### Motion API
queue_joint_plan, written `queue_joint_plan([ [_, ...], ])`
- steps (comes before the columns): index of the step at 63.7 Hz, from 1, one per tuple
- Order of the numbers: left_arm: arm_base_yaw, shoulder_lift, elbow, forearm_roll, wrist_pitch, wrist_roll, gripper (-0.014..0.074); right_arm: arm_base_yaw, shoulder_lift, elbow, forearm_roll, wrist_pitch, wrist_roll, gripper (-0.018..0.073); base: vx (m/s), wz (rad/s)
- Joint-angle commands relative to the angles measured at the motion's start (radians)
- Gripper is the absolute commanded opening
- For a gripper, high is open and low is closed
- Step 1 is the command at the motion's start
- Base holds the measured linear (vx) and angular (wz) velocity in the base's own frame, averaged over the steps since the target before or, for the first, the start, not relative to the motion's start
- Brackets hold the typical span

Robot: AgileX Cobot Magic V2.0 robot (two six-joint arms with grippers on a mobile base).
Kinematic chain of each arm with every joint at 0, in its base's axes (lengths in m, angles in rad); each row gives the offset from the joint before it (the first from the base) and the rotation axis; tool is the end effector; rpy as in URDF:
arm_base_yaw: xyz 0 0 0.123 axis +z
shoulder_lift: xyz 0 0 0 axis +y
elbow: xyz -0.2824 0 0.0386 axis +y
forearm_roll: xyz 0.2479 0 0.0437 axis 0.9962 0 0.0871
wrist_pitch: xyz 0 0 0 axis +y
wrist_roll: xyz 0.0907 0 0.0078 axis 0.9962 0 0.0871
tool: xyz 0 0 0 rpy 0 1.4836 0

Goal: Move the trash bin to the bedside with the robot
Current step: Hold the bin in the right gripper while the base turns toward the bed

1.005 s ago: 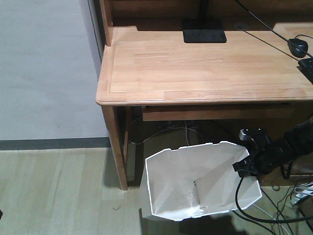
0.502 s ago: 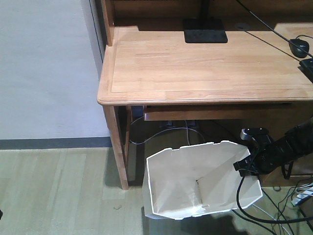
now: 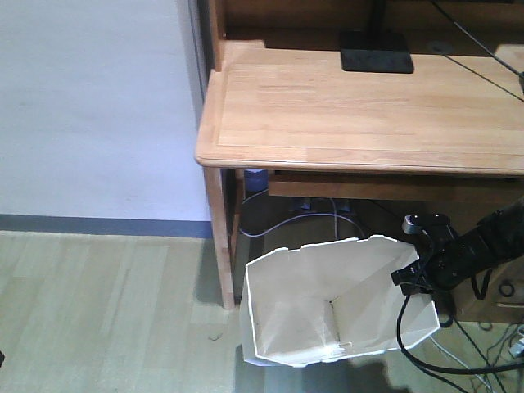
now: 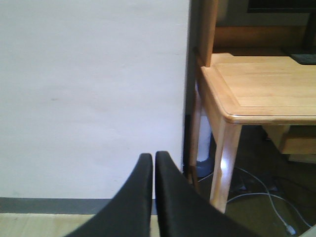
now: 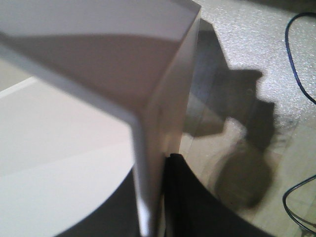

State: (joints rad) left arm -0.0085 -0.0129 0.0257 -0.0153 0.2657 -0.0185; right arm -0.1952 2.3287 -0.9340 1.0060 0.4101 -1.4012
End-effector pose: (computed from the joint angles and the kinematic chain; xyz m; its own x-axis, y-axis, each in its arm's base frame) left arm 0.0549 -0.0008 0.1810 -0.1904 -0.0316 -0.9812 0.0061 0.9994 -0.0334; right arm 0.3116 -0.0302 -0.0205 -0.9612 -0.2144 -0.1733 -0.2579 0.9214 0.2906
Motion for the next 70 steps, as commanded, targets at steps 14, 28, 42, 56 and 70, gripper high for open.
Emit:
queue_joint_plan([
  [14, -0.006, -0.014, 0.019, -0.003, -0.069, -0.004, -0.0006, -0.002, -0.076, -0.011, 0.052, 0.159, -0.004, -0.0006, -0.06, 0.33],
  [28, -0.006, -0.014, 0.019, -0.003, -0.069, -0.004, -0.0006, -0.002, -0.076, -0.011, 0.052, 0.159, -0.004, -0.0006, -0.06, 0.50],
  [42, -0.006, -0.014, 0.019, -0.003, -0.069, -0.004, -0.0006, -0.002, -0.076, -0.011, 0.052, 0.159, -0.004, -0.0006, -0.07, 0.55],
  [56, -0.006, -0.014, 0.019, -0.003, -0.069, -0.004, -0.0006, -0.002, -0.076, -0.011, 0.052, 0.159, -0.004, -0.0006, -0.06, 0.50],
  [70, -0.006, -0.014, 0.019, -0.003, -0.069, -0.004, -0.0006, -0.002, -0.076, -0.011, 0.052, 0.158, -0.004, -0.0006, -0.03, 0.45],
])
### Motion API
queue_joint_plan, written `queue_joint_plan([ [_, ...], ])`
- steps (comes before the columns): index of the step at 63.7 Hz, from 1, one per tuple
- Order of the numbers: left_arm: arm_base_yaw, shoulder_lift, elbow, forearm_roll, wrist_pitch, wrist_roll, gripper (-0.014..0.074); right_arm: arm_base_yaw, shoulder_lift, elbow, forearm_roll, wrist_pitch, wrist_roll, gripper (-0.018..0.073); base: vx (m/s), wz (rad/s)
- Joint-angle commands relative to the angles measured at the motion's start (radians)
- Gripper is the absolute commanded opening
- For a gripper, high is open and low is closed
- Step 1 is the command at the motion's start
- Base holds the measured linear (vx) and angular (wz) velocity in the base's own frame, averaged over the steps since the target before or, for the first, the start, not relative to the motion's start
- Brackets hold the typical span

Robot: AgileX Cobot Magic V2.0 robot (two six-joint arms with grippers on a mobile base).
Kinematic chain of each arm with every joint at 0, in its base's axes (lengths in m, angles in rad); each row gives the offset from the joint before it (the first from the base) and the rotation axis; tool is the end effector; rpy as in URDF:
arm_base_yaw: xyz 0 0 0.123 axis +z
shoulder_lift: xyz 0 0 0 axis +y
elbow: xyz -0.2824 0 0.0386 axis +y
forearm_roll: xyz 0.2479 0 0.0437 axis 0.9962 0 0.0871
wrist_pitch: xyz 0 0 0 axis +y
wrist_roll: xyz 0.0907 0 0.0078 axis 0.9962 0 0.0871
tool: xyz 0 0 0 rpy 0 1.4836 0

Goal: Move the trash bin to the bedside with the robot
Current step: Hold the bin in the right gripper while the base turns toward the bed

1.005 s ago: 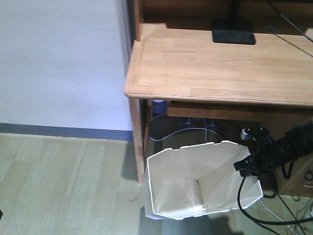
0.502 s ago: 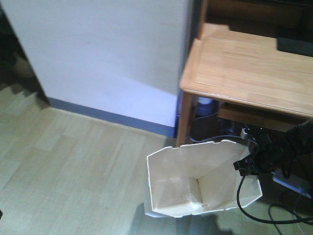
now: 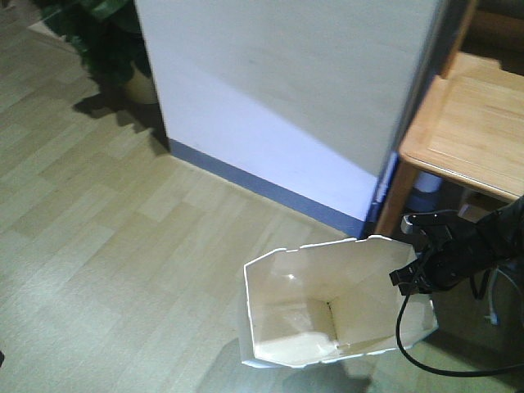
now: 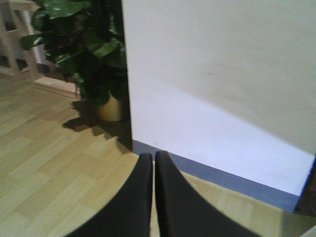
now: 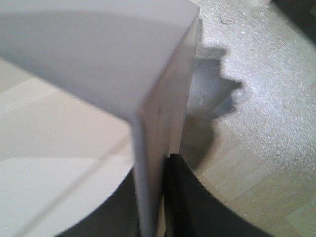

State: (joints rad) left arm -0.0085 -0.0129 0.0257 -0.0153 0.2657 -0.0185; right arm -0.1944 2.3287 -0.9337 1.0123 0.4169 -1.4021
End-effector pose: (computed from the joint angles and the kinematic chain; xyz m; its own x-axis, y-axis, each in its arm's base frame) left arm 0.0549 -0.0008 0.1810 -0.1904 -0.0316 -0.9812 0.0061 0.9994 -0.0334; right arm 0.3114 -0.0294 -0.0203 -0.9622 -0.2103 -0.1728 -0.2546 0.9199 0.2983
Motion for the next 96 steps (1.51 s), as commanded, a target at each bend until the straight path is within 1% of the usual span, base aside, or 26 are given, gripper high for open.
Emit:
queue_joint_plan([
  [1, -0.006, -0.014, 0.019, -0.003, -0.069, -0.004, -0.0006, -0.003, -0.076, -0.012, 0.046, 0.152, -0.003, -0.0006, 0.00, 0.44],
  [55, -0.006, -0.014, 0.019, -0.003, -0.069, -0.004, -0.0006, -0.003, -0.076, -0.012, 0.046, 0.152, -0.003, -0.0006, 0.06, 0.39],
  [96, -0.006, -0.014, 0.019, -0.003, -0.069, -0.004, -0.0006, -0.003, -0.076, -0.012, 0.046, 0.152, -0.003, -0.0006, 0.16, 0.65],
])
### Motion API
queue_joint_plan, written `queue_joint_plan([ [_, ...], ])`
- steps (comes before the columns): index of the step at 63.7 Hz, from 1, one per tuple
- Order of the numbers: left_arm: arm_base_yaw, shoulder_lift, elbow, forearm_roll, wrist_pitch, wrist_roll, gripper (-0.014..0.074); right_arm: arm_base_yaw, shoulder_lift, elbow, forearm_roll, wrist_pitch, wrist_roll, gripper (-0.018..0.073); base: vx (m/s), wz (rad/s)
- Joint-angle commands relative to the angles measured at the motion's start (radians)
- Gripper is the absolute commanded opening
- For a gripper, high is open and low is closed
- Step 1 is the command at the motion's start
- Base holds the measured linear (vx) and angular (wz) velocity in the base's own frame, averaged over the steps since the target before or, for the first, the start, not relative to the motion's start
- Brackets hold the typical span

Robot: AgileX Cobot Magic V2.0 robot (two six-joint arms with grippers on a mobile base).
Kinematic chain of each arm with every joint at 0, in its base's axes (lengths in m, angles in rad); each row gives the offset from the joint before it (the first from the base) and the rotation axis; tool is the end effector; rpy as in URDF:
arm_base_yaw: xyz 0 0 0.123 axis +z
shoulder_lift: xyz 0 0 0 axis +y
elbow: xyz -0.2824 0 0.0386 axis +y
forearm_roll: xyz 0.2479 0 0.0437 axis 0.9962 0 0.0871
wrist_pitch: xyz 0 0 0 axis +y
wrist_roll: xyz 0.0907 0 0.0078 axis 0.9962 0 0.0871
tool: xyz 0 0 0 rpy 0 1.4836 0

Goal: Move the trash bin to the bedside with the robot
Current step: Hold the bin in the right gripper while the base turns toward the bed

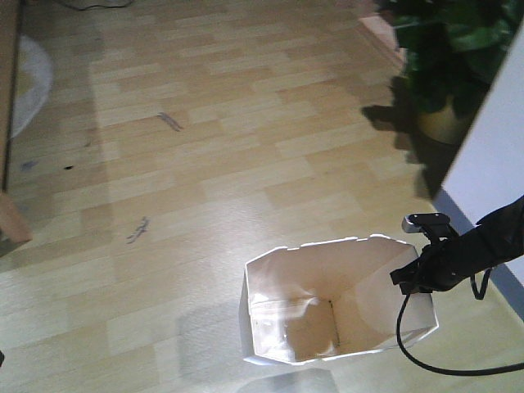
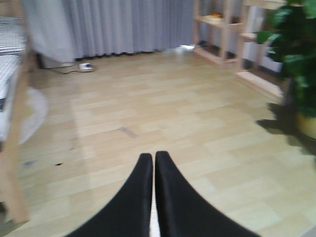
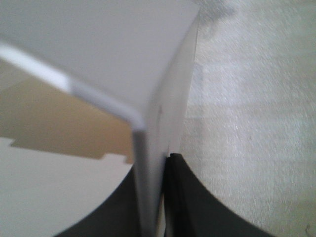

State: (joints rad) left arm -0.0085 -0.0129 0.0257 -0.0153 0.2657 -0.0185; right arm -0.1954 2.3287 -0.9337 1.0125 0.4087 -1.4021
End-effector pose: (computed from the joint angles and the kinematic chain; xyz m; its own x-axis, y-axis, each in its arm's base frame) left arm 0.0549 -0.0008 0.1810 -0.1904 -0.0316 -0.9812 0.0061 0.9994 -0.0334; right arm 0.3117 -0.0303 -0.0205 -0.9624 -0.2087 -0.1742 -0.2527 0.9228 0.2907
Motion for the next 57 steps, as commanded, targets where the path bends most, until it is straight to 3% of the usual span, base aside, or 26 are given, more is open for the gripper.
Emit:
queue_joint_plan([
  [1, -0.006, -0.014, 0.019, -0.003, -0.069, -0.004, -0.0006, -0.002, -0.076, -0.012, 0.046, 0.160, -0.003, -0.0006, 0.17, 0.64],
  [25, -0.006, -0.014, 0.019, -0.003, -0.069, -0.004, -0.0006, -0.002, -0.076, -0.012, 0.046, 0.160, -0.003, -0.0006, 0.16, 0.47],
  [57, -0.006, -0.014, 0.019, -0.003, -0.069, -0.004, -0.0006, -0.002, -0.076, -0.012, 0.046, 0.160, -0.003, -0.0006, 0.20, 0.08],
])
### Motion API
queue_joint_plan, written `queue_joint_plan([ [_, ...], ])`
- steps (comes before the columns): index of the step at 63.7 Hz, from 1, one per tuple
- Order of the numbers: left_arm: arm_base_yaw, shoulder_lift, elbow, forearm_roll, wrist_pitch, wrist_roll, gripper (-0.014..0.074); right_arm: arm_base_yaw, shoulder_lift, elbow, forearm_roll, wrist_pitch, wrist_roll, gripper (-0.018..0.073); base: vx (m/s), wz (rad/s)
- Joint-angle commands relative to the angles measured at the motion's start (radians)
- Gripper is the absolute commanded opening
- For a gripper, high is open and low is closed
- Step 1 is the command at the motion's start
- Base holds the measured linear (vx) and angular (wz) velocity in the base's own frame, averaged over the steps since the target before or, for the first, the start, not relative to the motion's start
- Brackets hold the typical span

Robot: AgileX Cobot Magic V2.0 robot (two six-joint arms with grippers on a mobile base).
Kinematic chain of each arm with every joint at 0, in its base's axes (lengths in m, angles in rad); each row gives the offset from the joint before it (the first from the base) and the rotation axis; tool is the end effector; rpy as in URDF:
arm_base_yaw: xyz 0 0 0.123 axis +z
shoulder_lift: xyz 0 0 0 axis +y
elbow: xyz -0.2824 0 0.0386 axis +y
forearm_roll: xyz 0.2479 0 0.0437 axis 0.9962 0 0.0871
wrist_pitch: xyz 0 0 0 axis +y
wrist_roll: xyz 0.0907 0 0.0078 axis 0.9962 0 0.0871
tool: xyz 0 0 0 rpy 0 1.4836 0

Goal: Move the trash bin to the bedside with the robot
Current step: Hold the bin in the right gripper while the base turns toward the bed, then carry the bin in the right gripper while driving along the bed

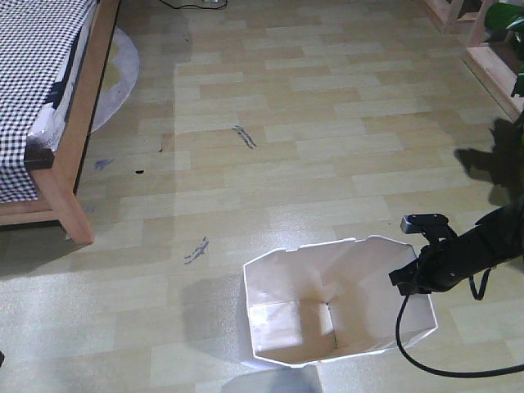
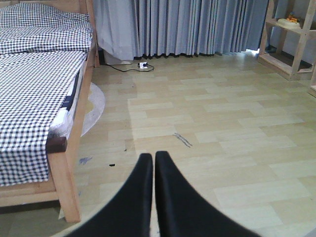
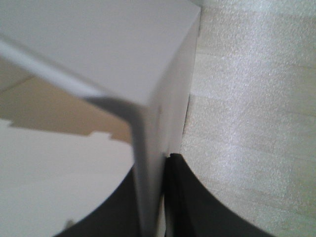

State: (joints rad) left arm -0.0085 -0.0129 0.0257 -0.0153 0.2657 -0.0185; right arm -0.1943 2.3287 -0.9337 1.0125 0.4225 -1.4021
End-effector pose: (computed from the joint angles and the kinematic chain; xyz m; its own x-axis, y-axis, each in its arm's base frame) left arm 0.0549 -0.0008 0.1810 -0.1904 -0.0316 -0.9812 0.0061 0.9994 -0.0334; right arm 0.3112 -0.0289 -0.0201 -0.9623 -0.2105 -0.1720 -0.2550 0.9181 0.3035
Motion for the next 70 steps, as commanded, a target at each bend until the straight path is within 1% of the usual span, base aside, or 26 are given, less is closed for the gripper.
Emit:
queue_joint_plan([
  [1, -0.006, -0.014, 0.019, -0.003, -0.069, -0.004, -0.0006, -0.003, -0.076, -0.012, 0.046, 0.146, -0.003, -0.0006, 0.23, -0.02],
  [42, -0.006, -0.014, 0.019, -0.003, -0.069, -0.004, -0.0006, -0.003, -0.076, -0.012, 0.046, 0.146, -0.003, -0.0006, 0.26, -0.03],
  [70, -0.006, -0.014, 0.019, -0.003, -0.069, -0.004, -0.0006, -0.003, -0.076, -0.012, 0.046, 0.146, -0.003, -0.0006, 0.29, 0.08],
])
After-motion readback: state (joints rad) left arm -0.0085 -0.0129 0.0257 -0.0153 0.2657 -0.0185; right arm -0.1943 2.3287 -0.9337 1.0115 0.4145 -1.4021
